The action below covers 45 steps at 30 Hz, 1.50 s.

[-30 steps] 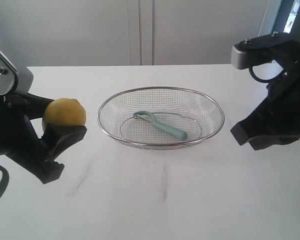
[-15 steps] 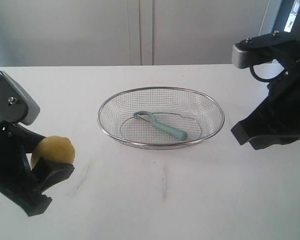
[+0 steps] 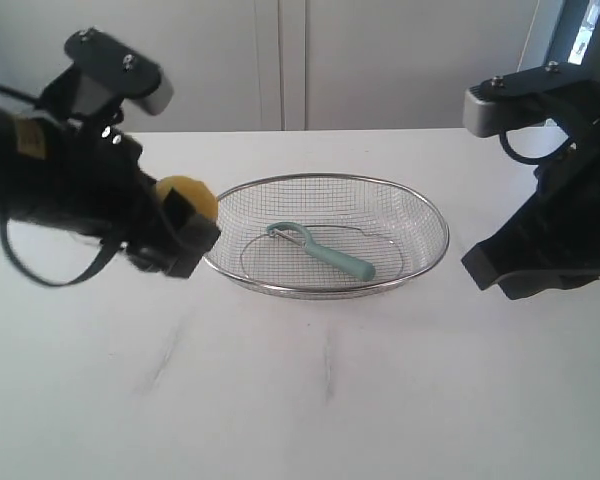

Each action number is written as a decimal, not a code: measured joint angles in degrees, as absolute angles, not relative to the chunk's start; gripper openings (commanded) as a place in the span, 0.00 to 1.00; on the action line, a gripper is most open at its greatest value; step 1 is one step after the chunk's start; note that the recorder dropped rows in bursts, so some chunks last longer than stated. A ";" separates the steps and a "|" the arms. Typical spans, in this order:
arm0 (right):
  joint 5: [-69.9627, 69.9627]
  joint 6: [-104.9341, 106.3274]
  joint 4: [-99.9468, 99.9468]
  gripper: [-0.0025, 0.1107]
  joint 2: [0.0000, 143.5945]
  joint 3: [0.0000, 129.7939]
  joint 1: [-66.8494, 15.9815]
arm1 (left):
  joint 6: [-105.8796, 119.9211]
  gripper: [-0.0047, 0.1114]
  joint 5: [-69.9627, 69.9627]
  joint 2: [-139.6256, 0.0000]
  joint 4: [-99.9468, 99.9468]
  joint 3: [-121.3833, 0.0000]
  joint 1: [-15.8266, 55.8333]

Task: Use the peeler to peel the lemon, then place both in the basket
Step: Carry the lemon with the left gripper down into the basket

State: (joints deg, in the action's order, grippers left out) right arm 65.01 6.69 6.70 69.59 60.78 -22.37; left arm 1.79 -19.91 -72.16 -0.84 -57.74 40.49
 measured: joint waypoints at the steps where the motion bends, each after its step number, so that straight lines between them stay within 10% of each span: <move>1: 65.01 6.69 6.70 0.02 69.59 60.78 -22.37 | 1.79 0.04 -22.03 -75.77 -1.09 -62.59 40.49; 10: 65.01 6.58 6.70 0.02 69.59 60.78 -22.37 | -11.52 0.04 -47.92 -100.25 -15.90 -93.80 40.49; 37: 65.01 6.58 6.70 0.02 69.59 60.78 -22.37 | -11.76 0.05 -23.65 -120.97 -20.39 -94.89 40.49; 45: 65.01 6.58 6.70 0.02 69.59 60.78 -22.37 | -11.76 0.49 -23.52 -122.65 -20.45 -94.92 40.49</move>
